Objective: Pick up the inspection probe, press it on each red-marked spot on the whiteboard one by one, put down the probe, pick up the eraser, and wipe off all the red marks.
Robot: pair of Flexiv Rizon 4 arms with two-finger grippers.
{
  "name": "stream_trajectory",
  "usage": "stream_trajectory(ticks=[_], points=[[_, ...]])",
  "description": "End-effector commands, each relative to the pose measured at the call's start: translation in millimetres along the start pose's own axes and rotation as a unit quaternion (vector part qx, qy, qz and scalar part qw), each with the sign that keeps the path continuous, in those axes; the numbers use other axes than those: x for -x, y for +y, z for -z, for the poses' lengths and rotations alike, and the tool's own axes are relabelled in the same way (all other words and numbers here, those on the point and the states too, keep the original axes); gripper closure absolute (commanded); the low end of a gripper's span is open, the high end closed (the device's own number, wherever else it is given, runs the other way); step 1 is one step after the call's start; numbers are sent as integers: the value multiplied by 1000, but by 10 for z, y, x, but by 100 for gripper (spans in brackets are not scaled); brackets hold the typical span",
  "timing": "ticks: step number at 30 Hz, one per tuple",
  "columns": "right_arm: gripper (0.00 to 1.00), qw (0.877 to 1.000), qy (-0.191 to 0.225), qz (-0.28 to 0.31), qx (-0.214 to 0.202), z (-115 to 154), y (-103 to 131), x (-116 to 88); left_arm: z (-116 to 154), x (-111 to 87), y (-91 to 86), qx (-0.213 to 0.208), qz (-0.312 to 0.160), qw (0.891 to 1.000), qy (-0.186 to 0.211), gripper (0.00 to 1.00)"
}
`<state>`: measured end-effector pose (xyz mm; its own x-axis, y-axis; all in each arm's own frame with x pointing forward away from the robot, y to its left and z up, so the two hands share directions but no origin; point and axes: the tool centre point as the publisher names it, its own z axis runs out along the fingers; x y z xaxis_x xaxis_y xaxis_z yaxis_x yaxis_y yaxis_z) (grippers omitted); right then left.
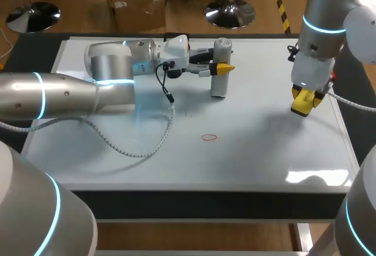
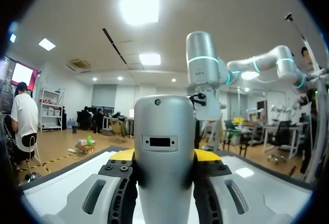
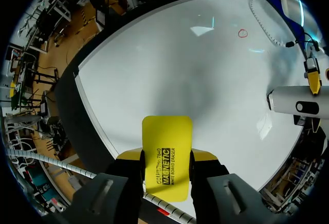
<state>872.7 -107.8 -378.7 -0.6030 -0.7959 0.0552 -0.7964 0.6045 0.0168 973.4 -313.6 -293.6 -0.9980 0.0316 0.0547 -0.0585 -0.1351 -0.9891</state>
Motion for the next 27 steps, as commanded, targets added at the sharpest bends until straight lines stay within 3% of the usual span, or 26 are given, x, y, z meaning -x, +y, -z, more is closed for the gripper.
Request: stream_trajectory(ticks=[1,10,18,27], points=[[100,1000,2,1,0,3,-8,2,5,6,46,-1,0,1000,0,100],[100,1000,2,1,0,3,-8,2,-3,10,23,-3,5,1000,6,100],[100,1000,2,1,0,3,-8,2,-48,162,-378,-11,-23,1000,5,100],[100,1000,2,1,0,3,-8,2,-141,427,-693,-26,-32,999,-5,100]])
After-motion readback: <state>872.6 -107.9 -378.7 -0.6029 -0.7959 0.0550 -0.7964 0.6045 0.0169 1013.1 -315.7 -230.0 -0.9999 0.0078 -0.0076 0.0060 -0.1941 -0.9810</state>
